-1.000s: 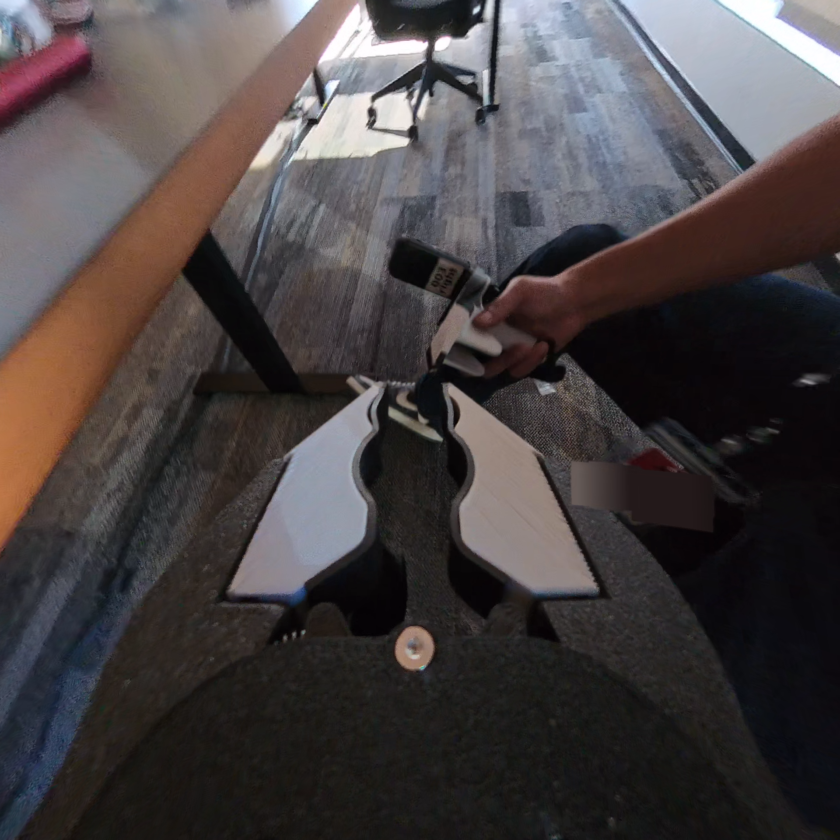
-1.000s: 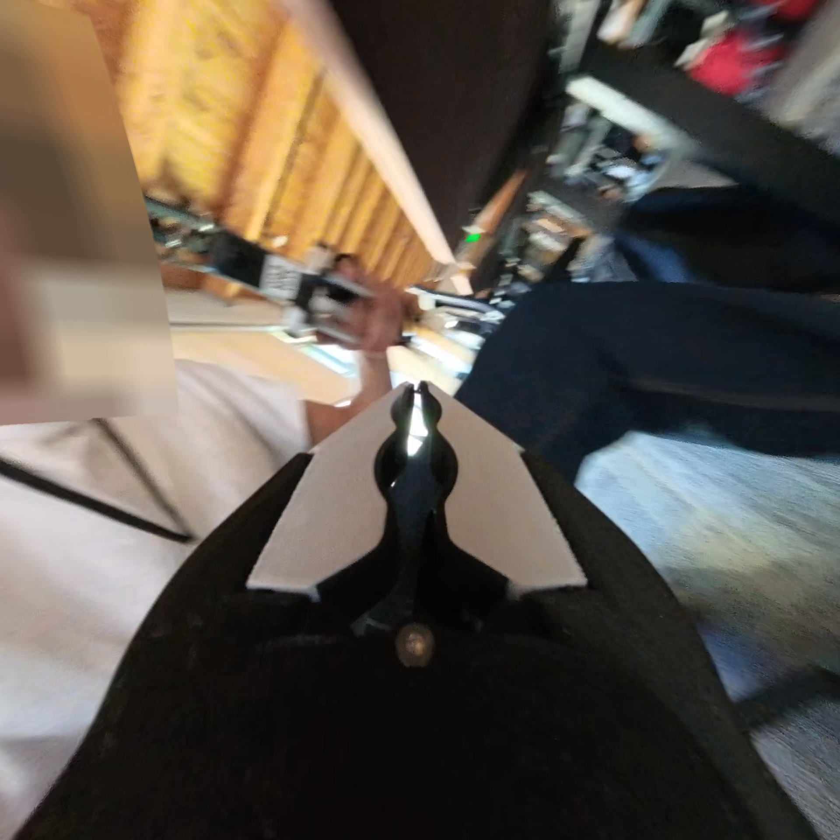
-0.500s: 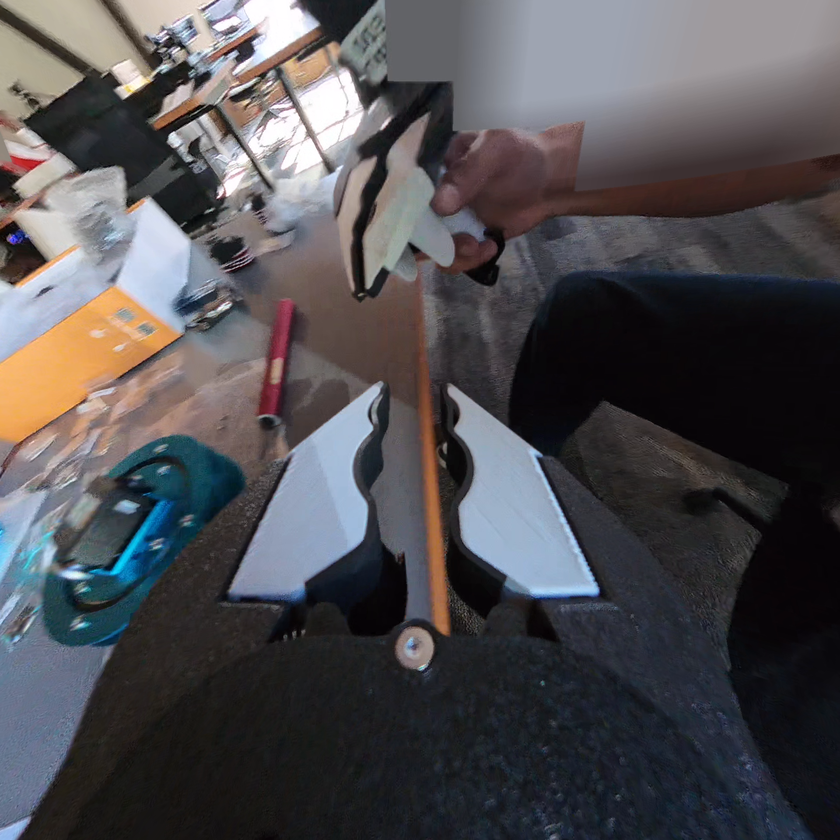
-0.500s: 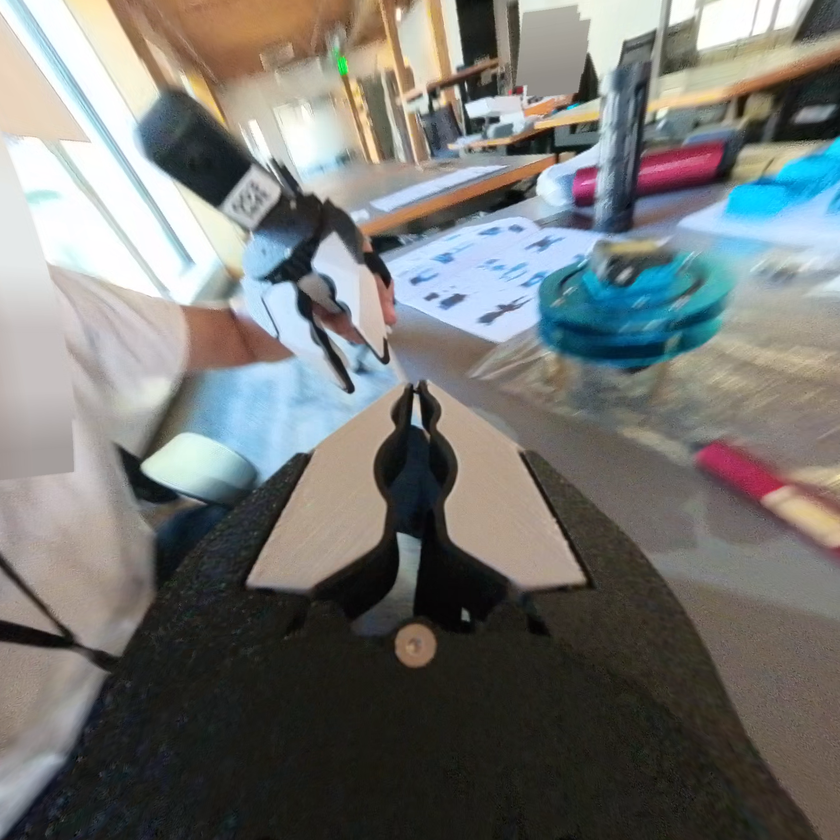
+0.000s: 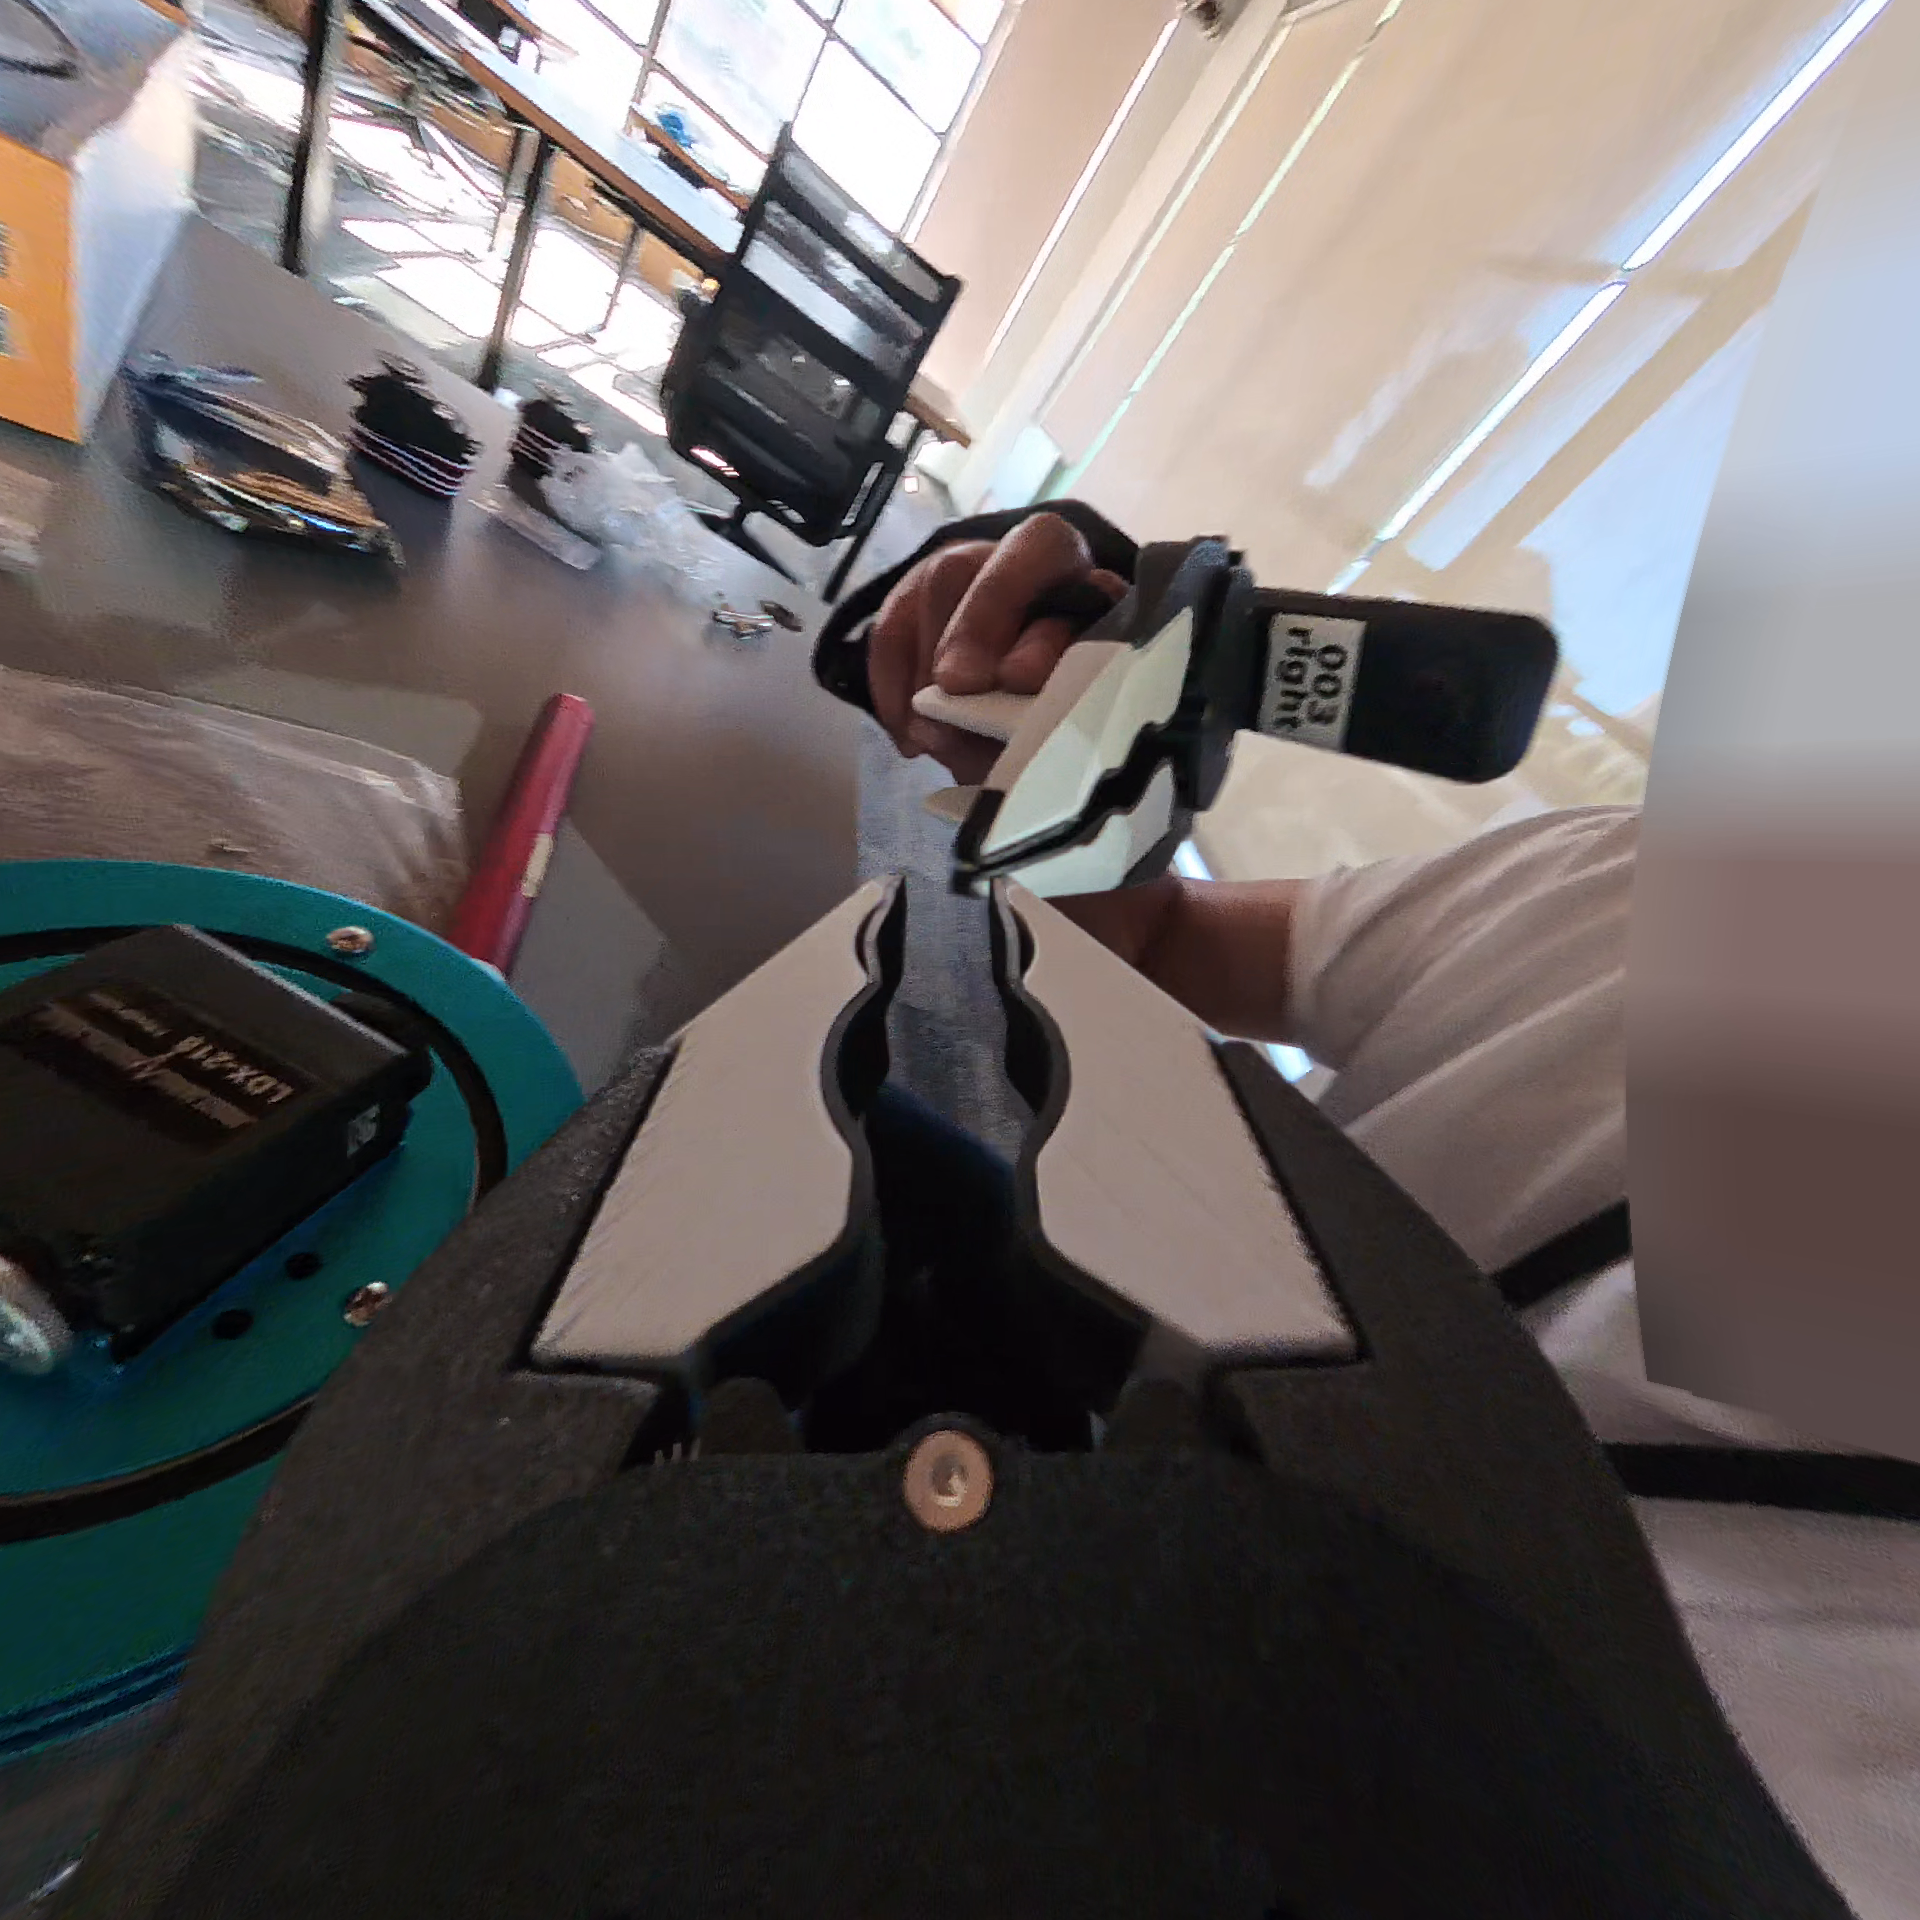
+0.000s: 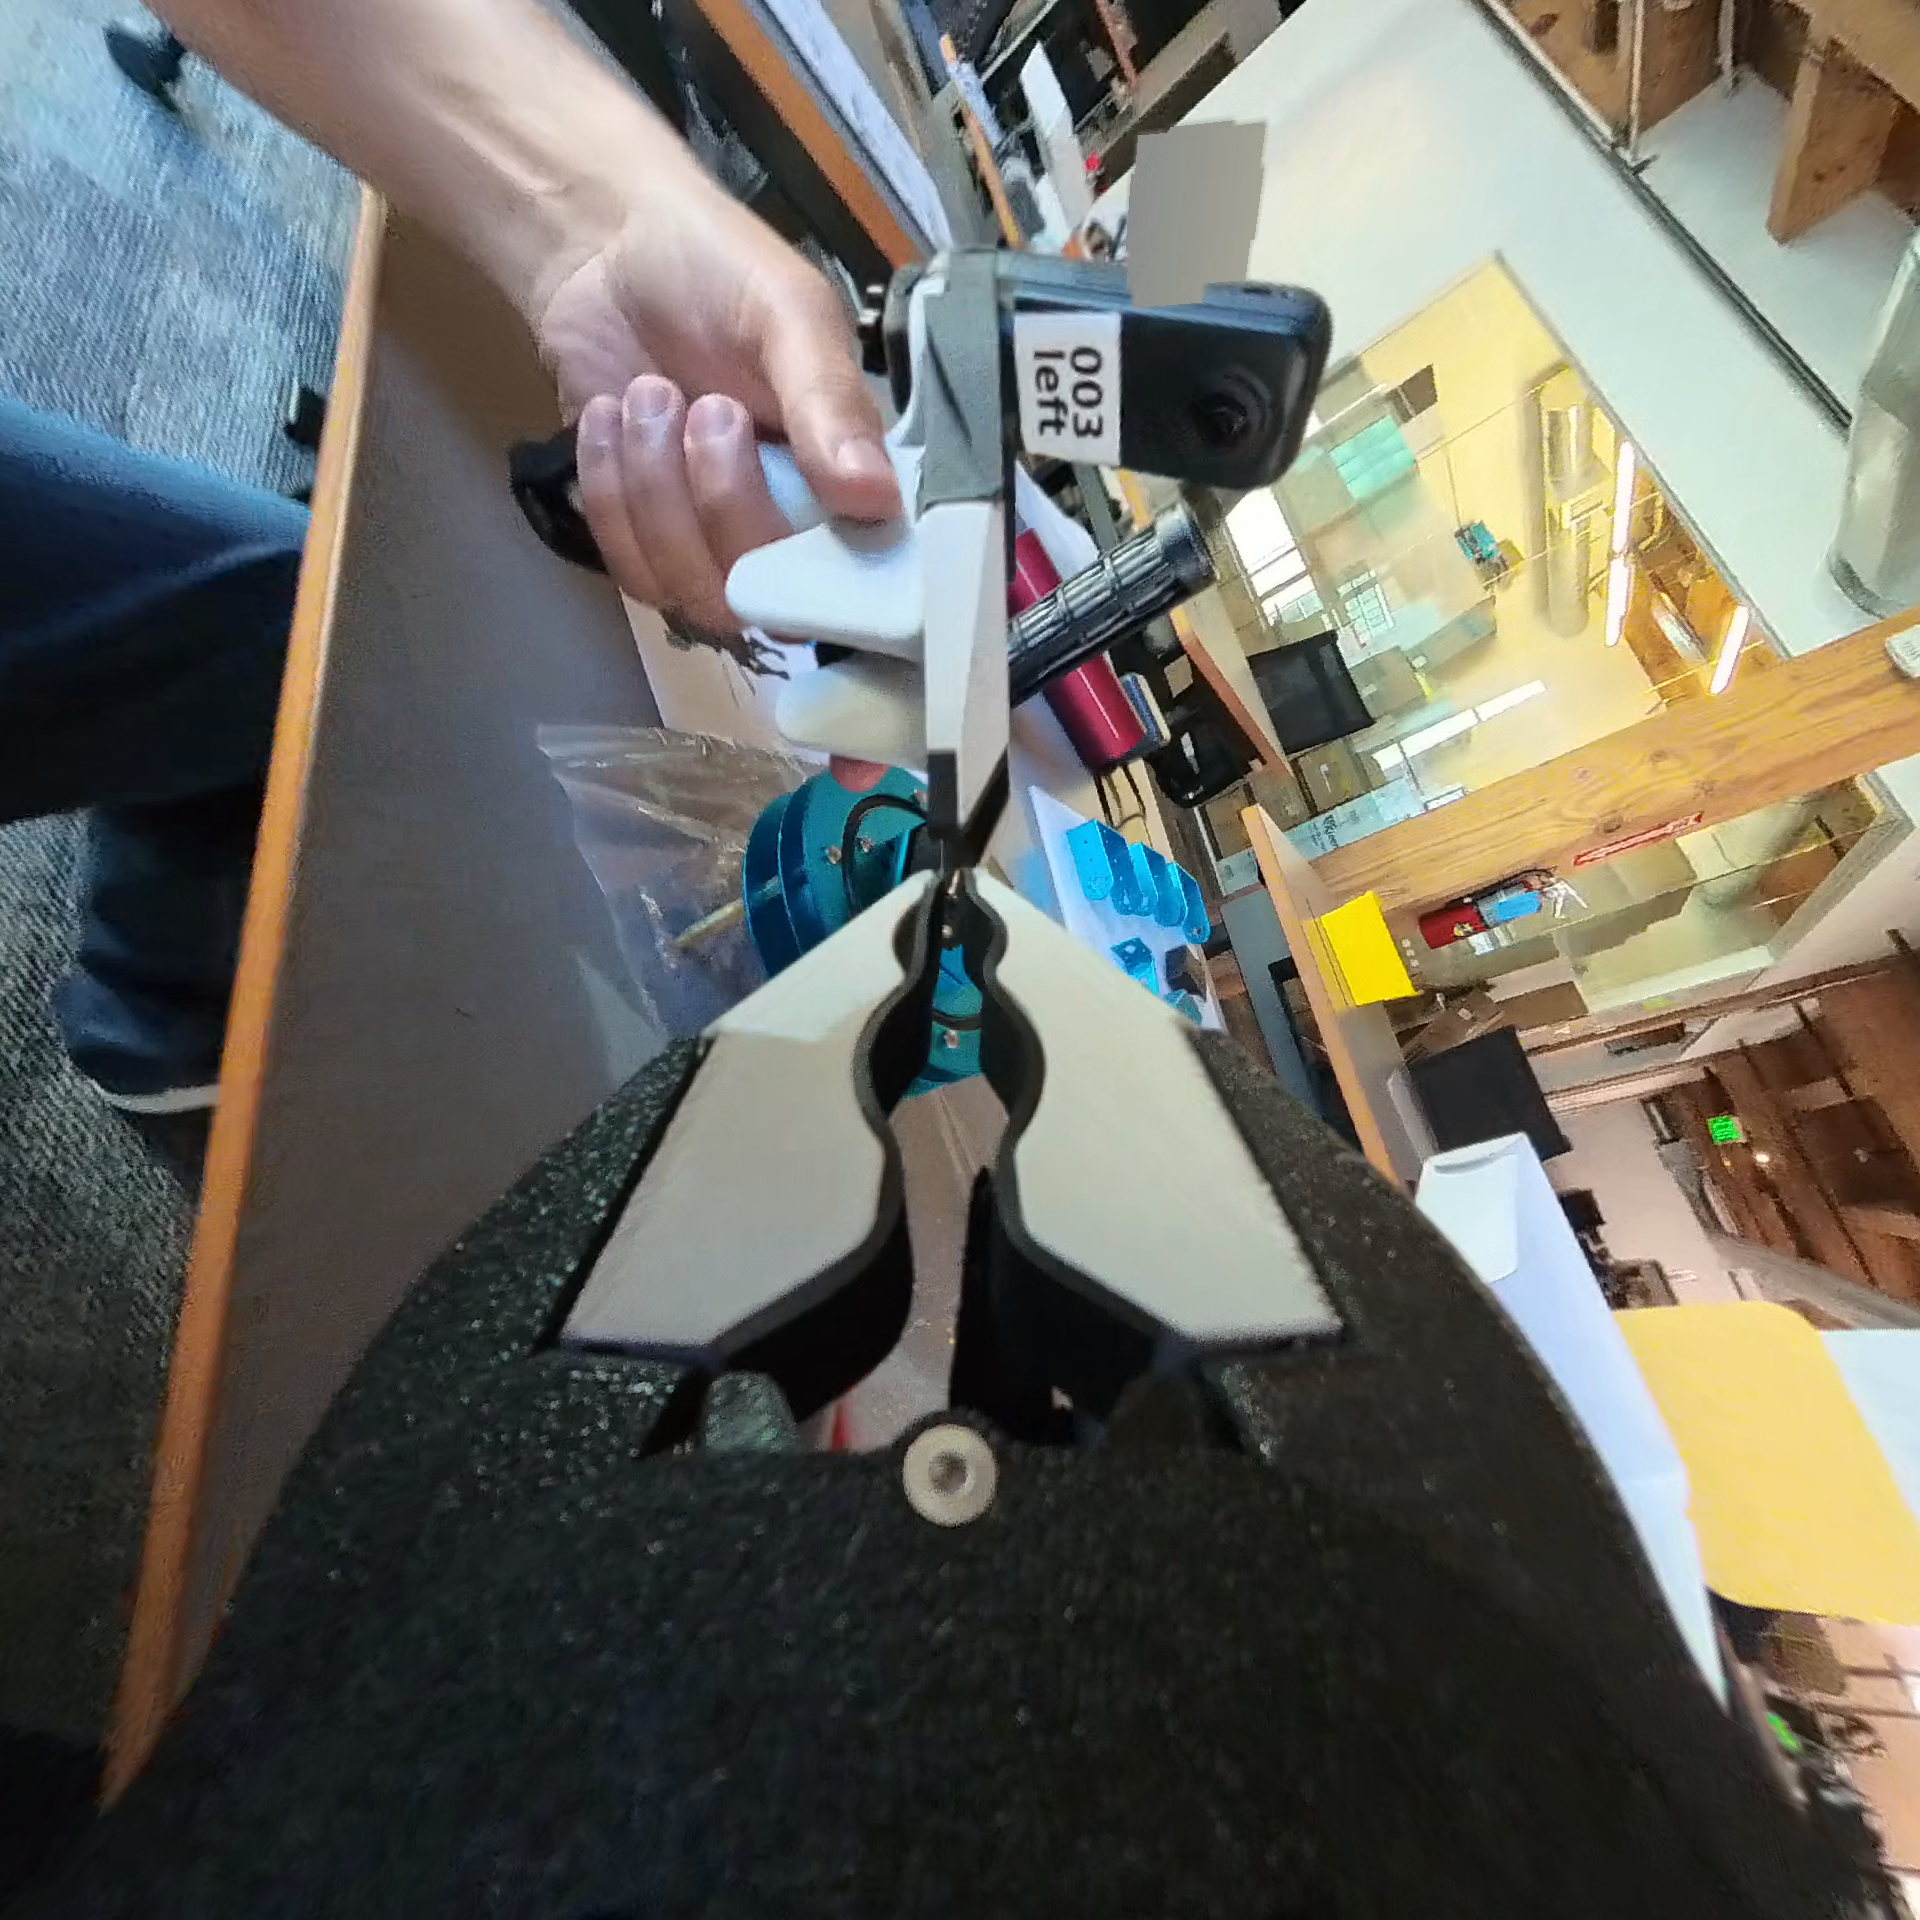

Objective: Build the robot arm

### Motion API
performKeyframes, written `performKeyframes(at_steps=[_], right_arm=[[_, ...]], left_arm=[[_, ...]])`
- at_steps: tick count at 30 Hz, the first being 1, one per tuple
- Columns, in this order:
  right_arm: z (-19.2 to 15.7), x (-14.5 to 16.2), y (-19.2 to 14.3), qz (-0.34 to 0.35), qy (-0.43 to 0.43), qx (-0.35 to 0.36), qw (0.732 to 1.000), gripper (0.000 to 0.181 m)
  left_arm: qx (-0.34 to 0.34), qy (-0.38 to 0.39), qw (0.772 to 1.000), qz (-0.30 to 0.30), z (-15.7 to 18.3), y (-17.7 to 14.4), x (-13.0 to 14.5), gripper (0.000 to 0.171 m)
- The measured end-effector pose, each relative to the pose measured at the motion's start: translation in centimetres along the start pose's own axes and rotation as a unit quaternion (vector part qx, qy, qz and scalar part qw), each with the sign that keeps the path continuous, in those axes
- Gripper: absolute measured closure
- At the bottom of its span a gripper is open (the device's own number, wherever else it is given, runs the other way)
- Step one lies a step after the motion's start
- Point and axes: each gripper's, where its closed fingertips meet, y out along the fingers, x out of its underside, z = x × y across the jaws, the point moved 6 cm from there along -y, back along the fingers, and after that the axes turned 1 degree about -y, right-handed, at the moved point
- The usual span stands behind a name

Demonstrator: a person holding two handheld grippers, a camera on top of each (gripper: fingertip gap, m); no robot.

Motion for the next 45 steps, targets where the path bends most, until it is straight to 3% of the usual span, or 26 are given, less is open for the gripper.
performKeyframes(at_steps=[2,10,16,20,22,34,45], right_arm=[[0.3,0.2,0.6,0.001,-0.017,-0.007,1.000,0.181],[1.5,0.7,2.0,0.030,-0.010,-0.047,0.998,0.181],[2.4,0.2,2.4,0.038,-0.010,-0.091,0.995,0.180],[2.9,0.2,3.0,0.042,0.002,-0.121,0.992,0.180],[2.9,0.1,3.2,0.050,0.013,-0.138,0.989,0.180],[3.4,-0.1,4.0,0.074,0.032,-0.173,0.982,0.180],[3.3,1.1,4.4,0.070,0.052,-0.162,0.983,0.180]], left_arm=[[0.027,-0.018,0.999,0.004,0.0,-0.1,-0.2,0.158],[0.012,0.018,1.000,0.001,-1.0,-0.8,-0.6,0.171],[0.025,0.026,0.999,0.000,-0.7,-1.5,-1.0,0.171],[0.035,0.054,0.998,0.011,-0.5,-2.0,-1.0,0.161],[0.028,0.071,0.997,0.014,-0.5,-2.2,-0.9,0.166],[0.053,0.071,0.995,0.055,-1.0,-3.0,-0.5,0.171],[0.044,0.045,0.997,0.053,-2.1,-3.1,-0.3,0.171]])
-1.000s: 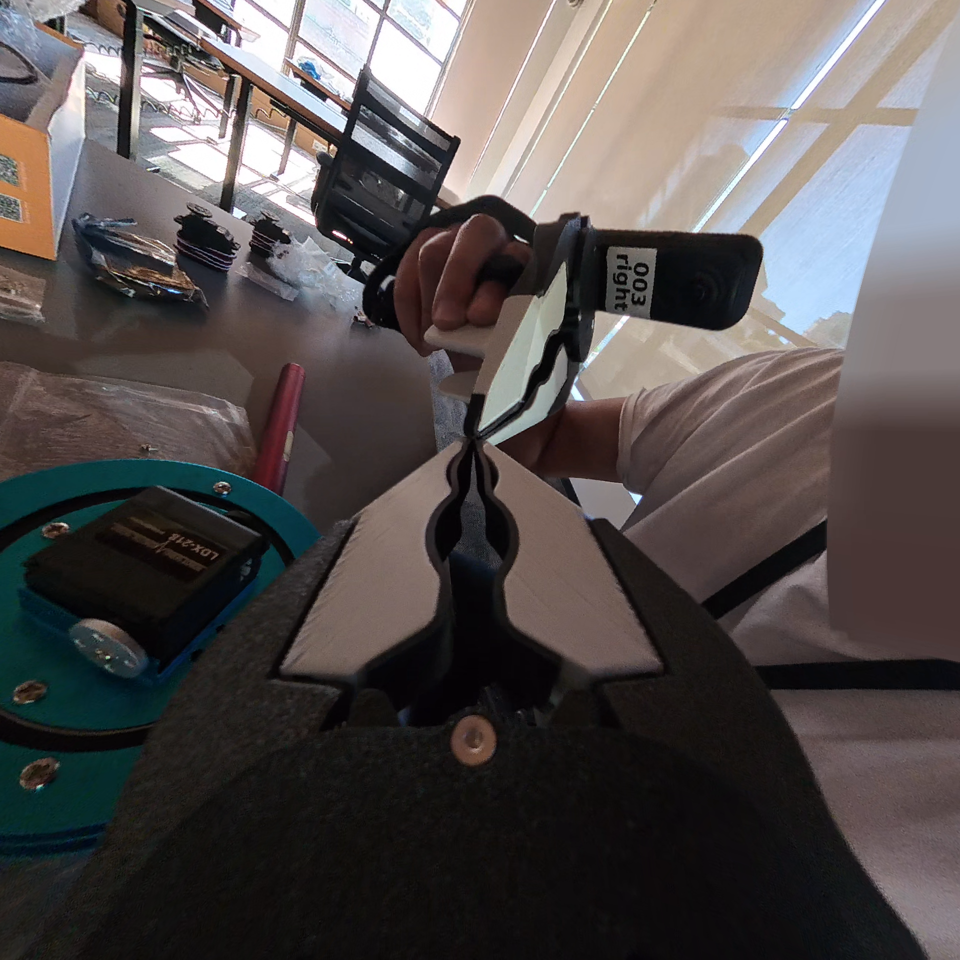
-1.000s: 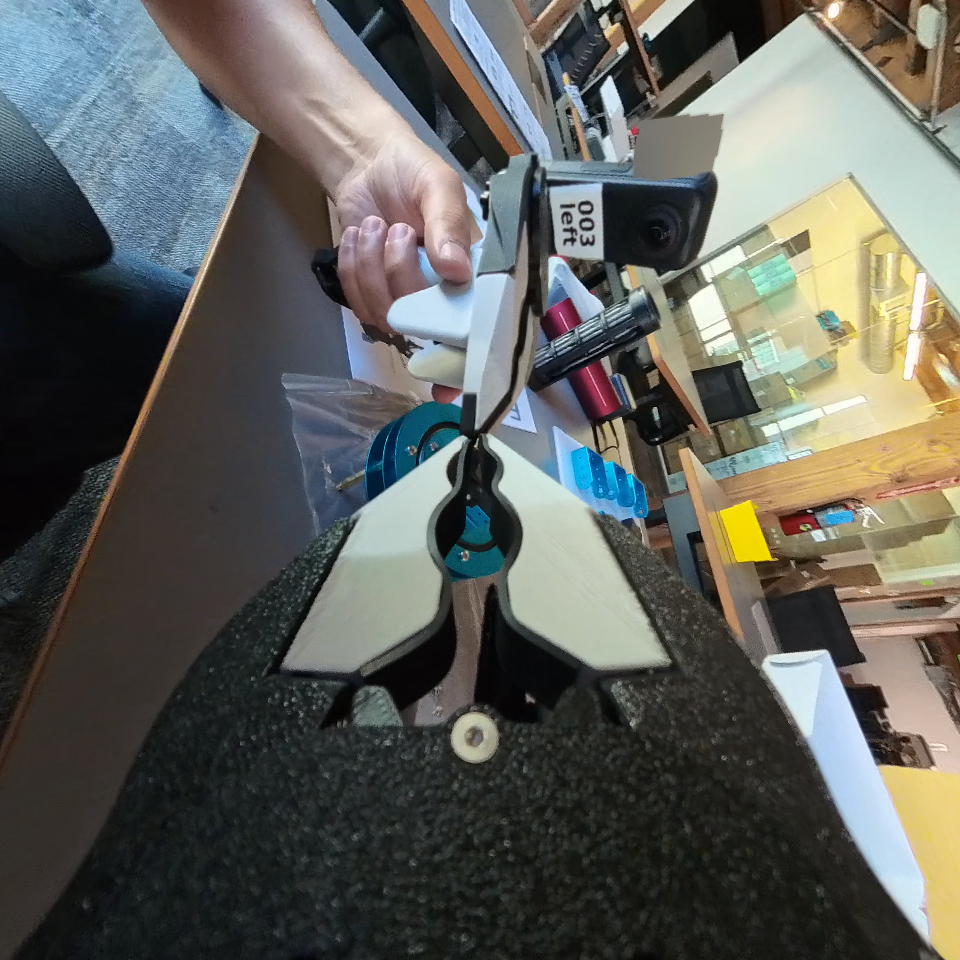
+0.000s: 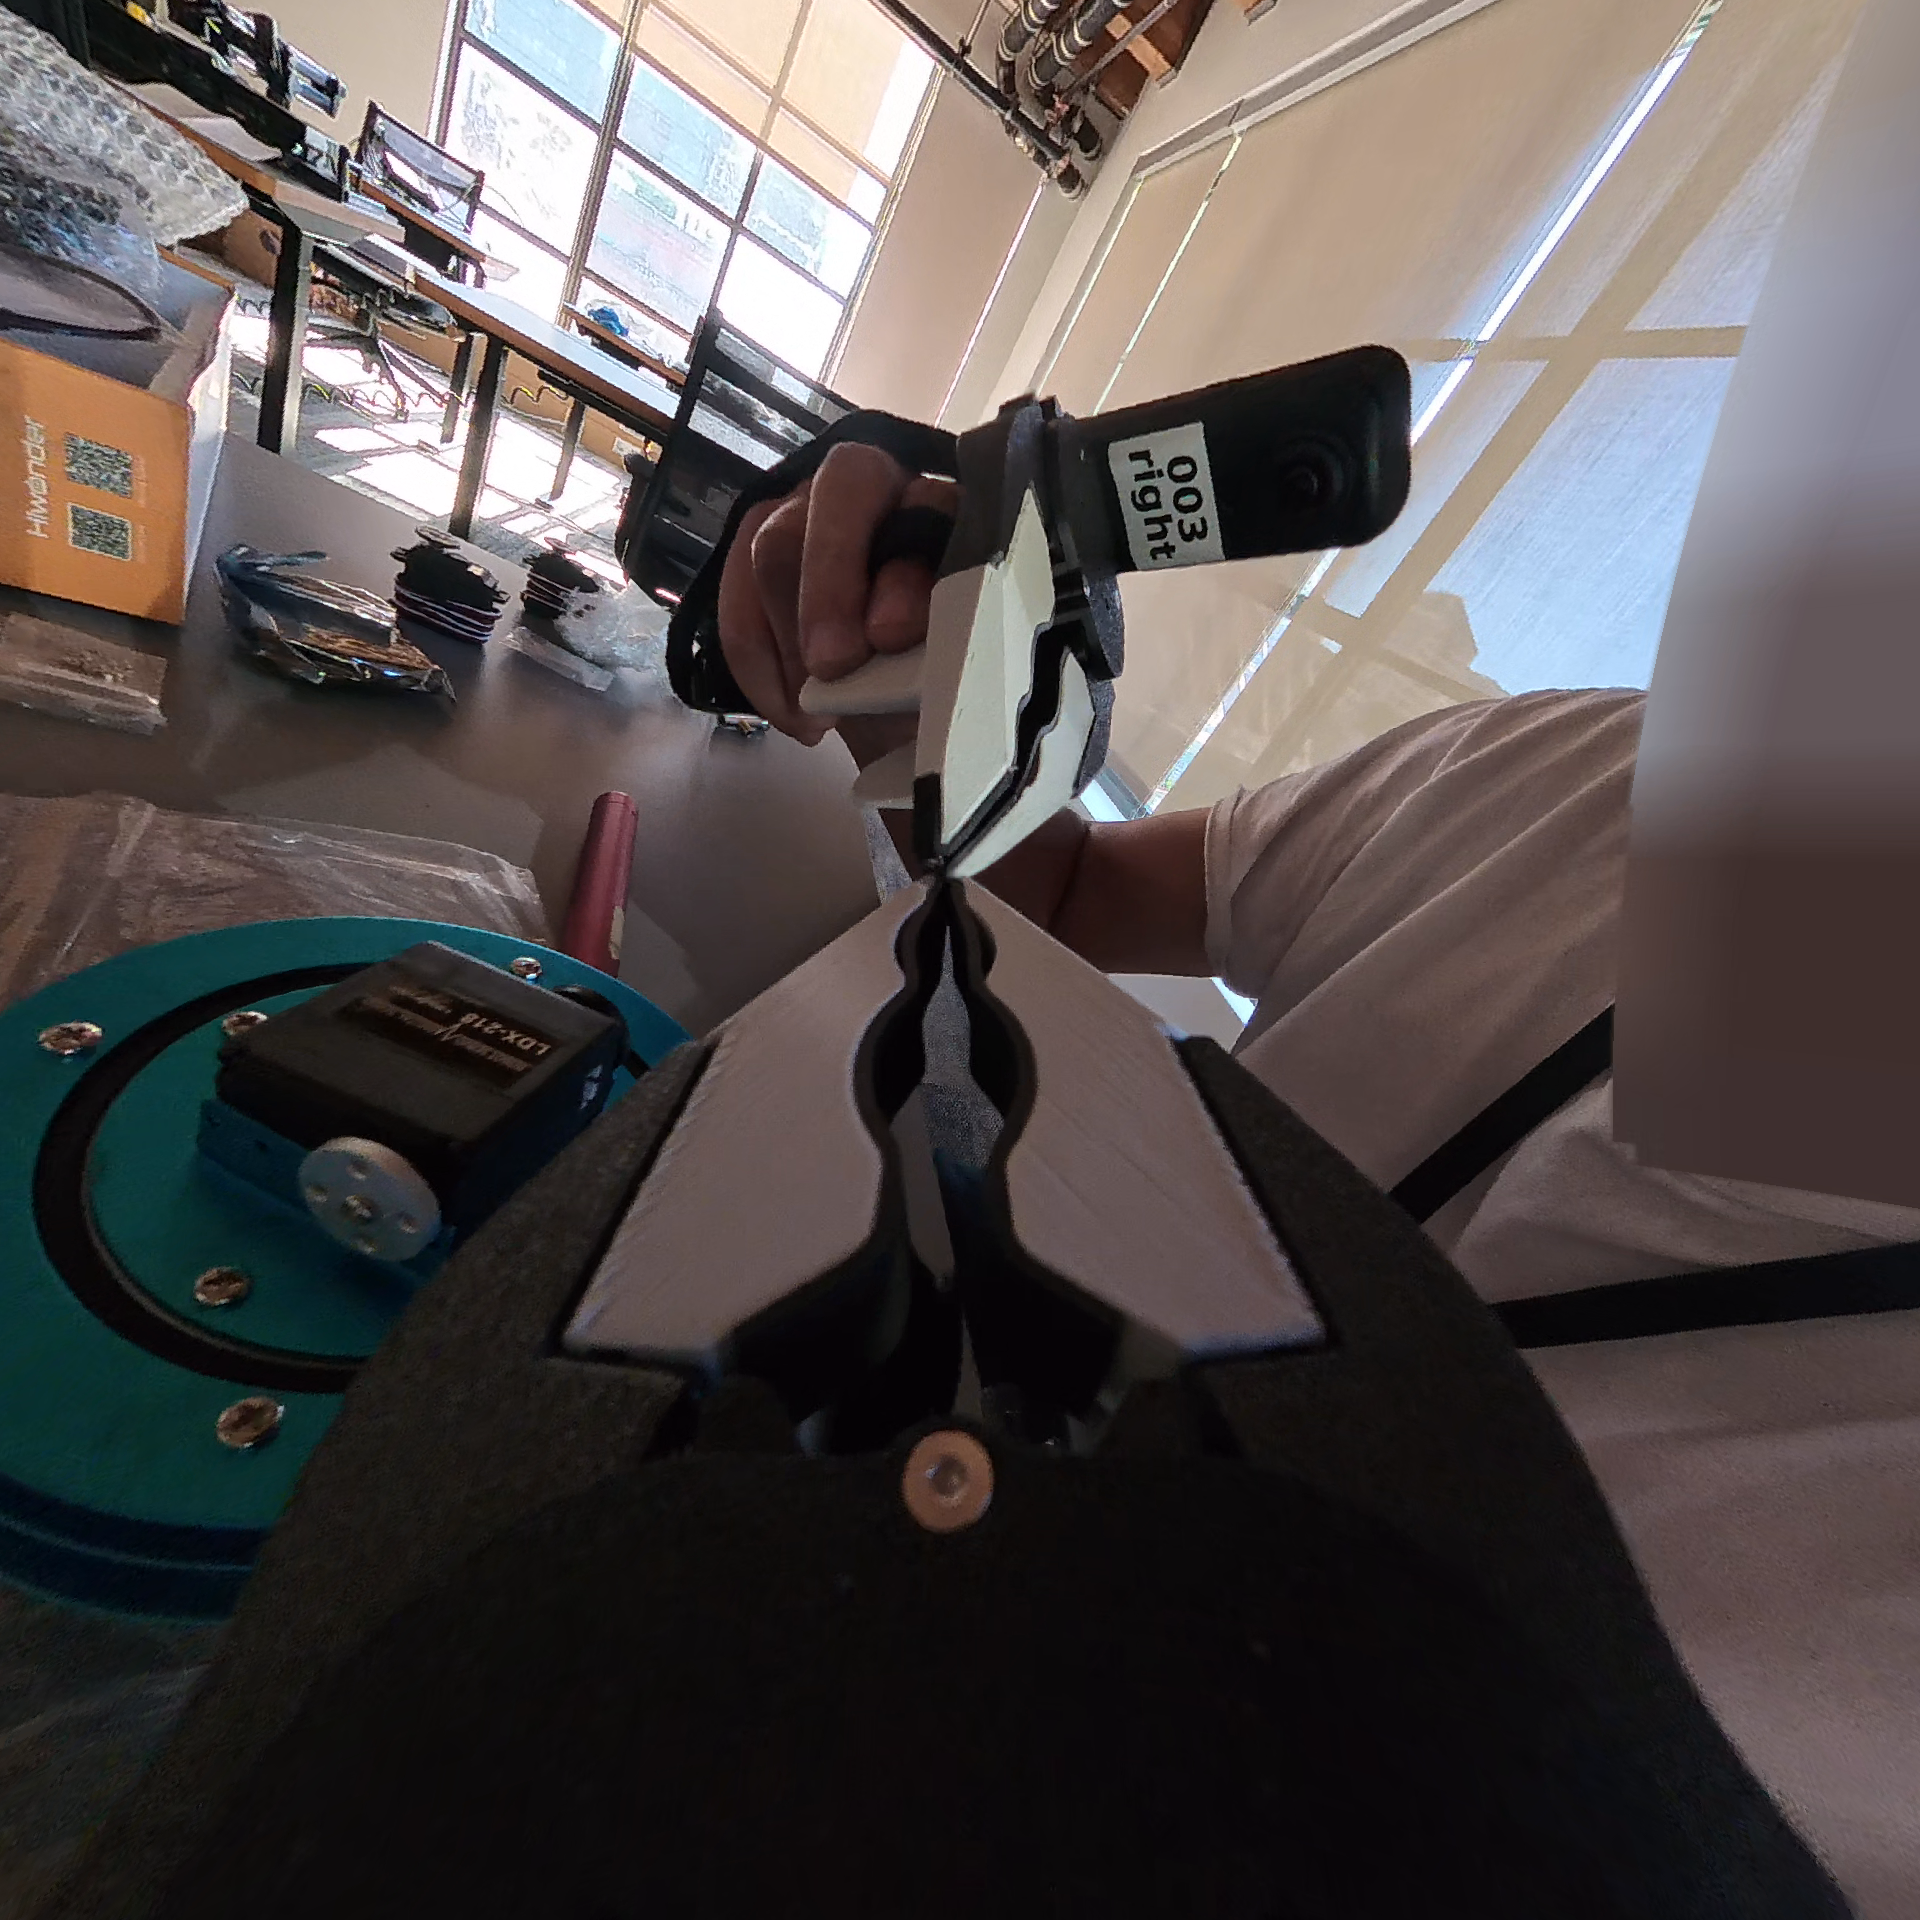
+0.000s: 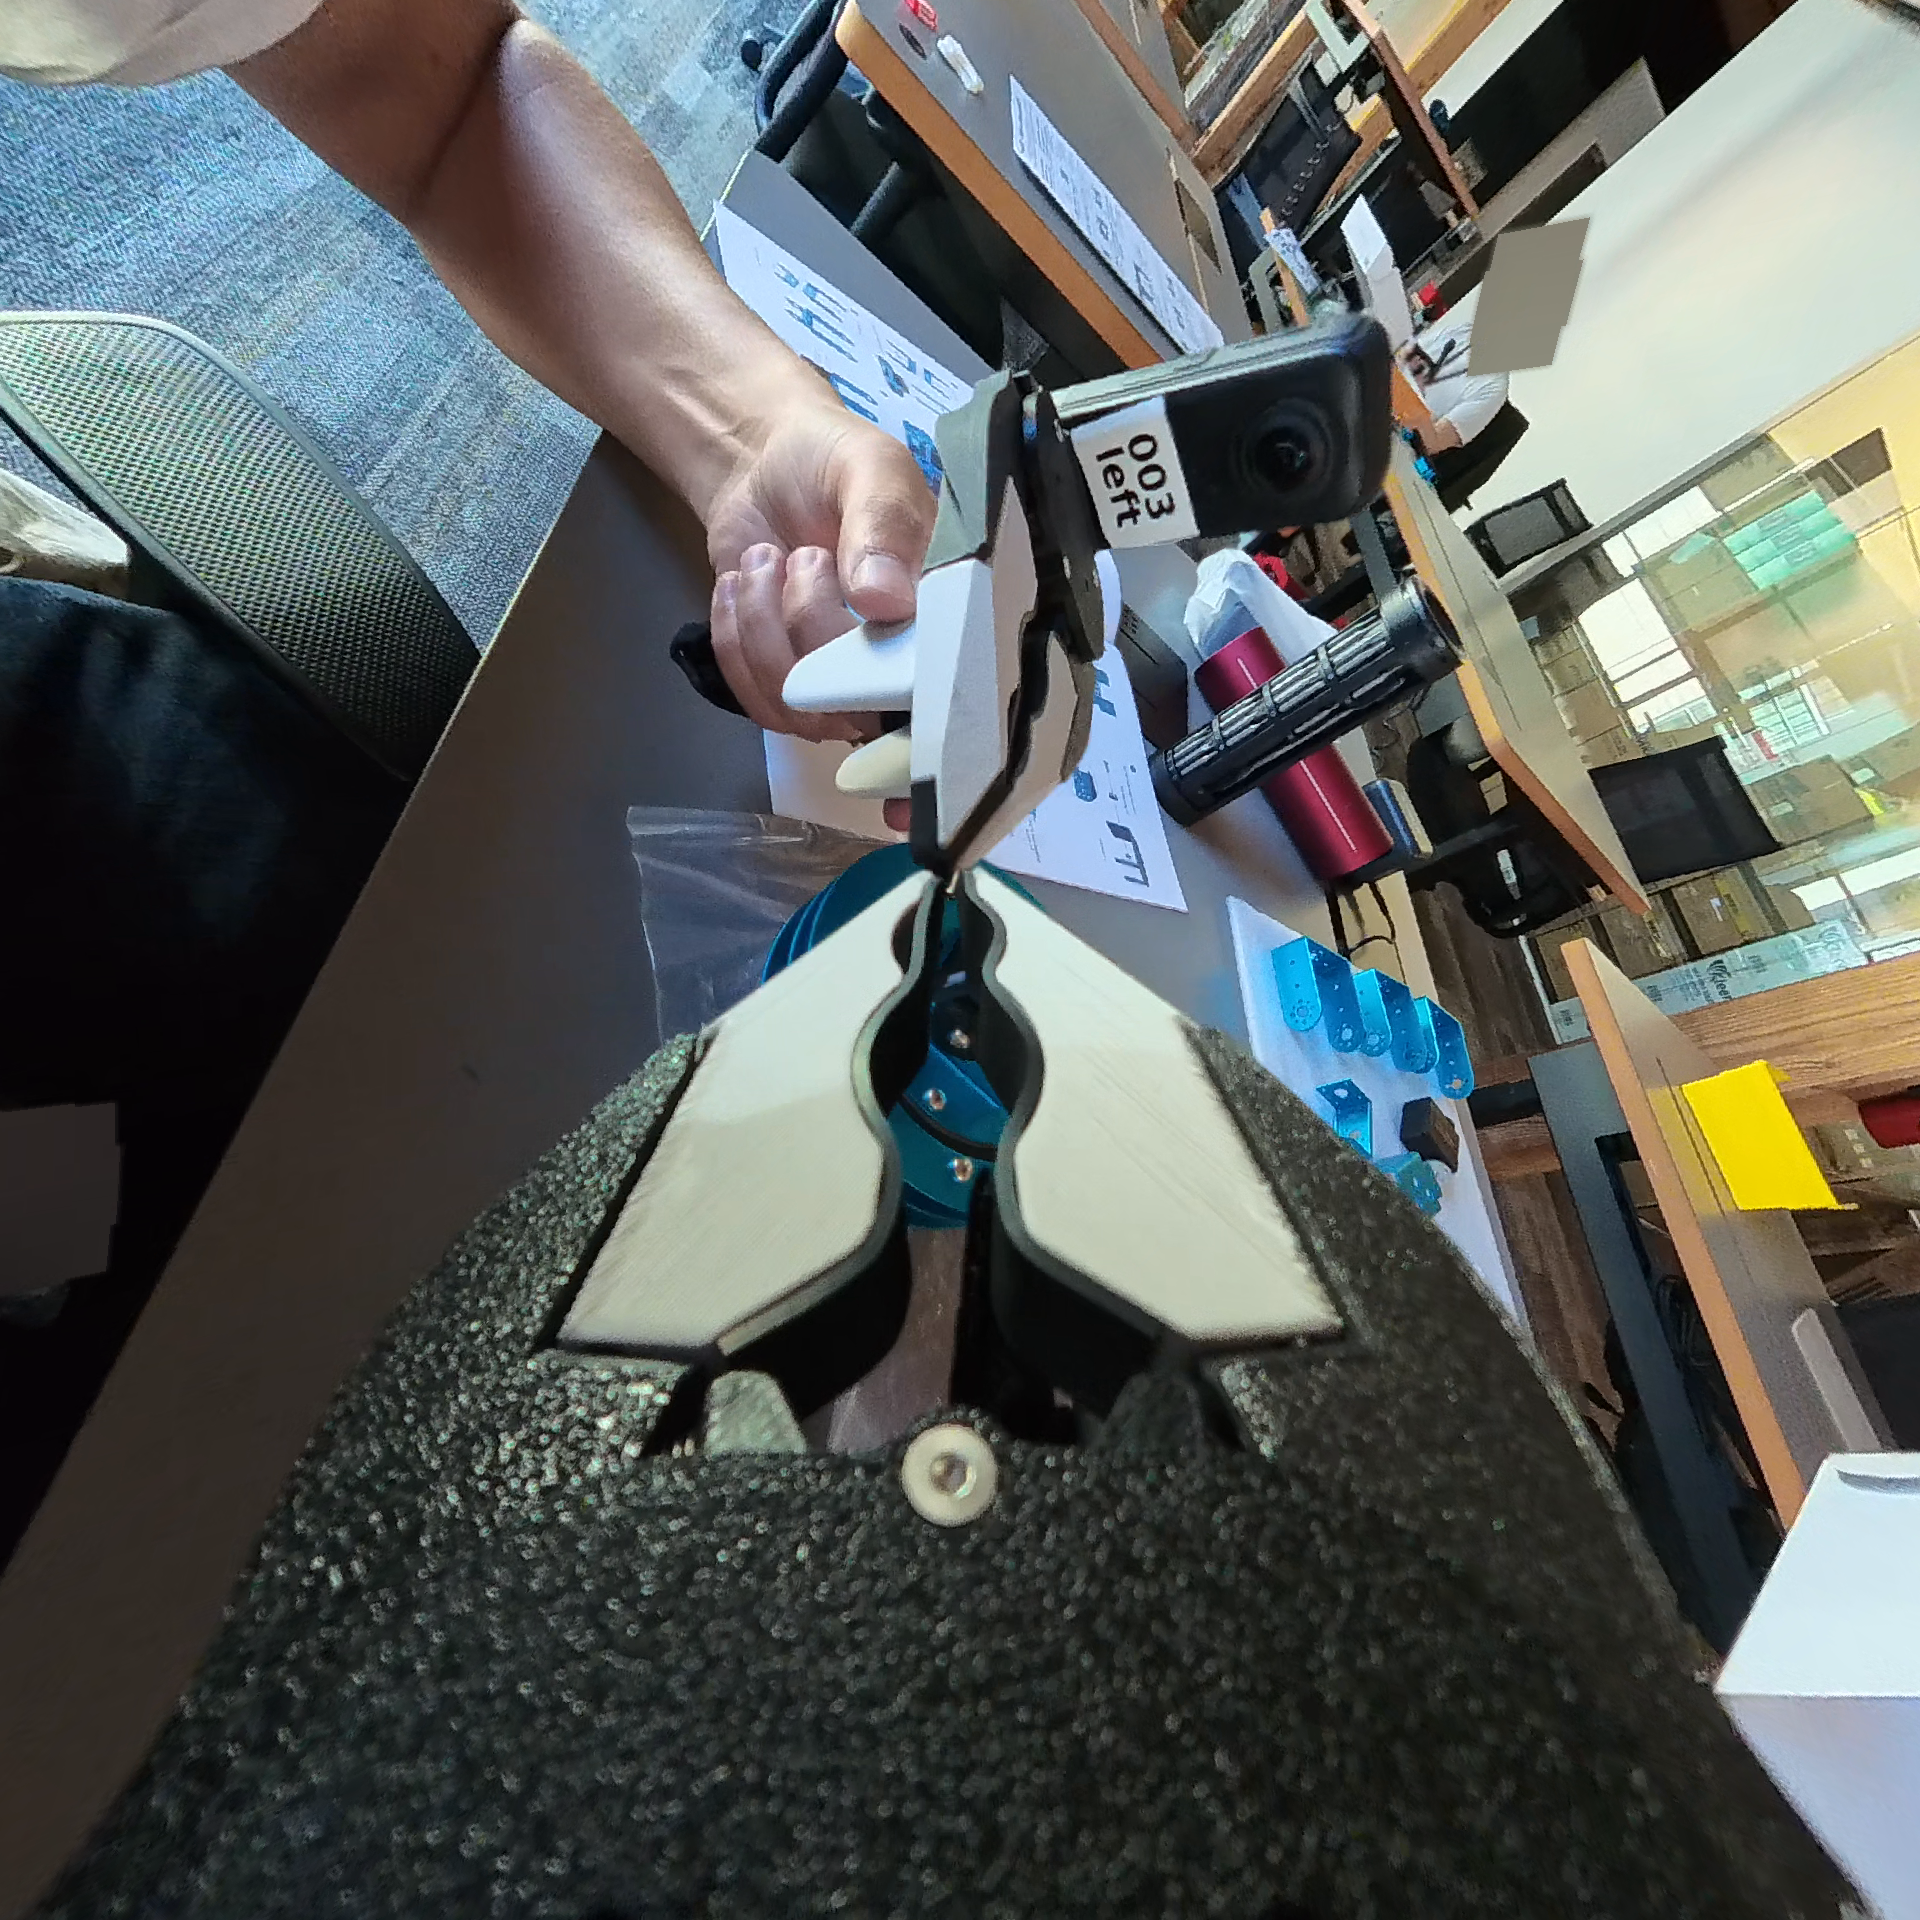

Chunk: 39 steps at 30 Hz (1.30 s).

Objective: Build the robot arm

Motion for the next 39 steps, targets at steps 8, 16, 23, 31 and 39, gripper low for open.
performKeyframes(at_steps=[8,16,23,31,39], right_arm=[[0.1,0.3,-0.2,-0.002,0.005,-0.002,1.000,0.180],[-0.3,0.4,0.5,-0.002,0.007,-0.012,1.000,0.181],[-0.2,-0.3,0.3,0.021,0.019,-0.024,0.999,0.181],[0.3,-0.4,0.4,0.038,0.048,-0.019,0.998,0.180],[0.3,0.3,-0.2,0.113,0.142,-0.009,0.983,0.174]], left_arm=[[-0.012,-0.010,1.000,0.001,-0.4,-0.1,0.0,0.171],[-0.003,-0.032,0.999,0.000,-0.6,0.0,0.2,0.169],[0.024,-0.045,0.999,0.009,0.0,0.1,0.2,0.171],[0.027,-0.034,0.999,0.033,0.1,-0.3,0.0,0.171],[0.032,-0.012,0.998,0.053,0.4,-0.7,-0.3,0.171]])
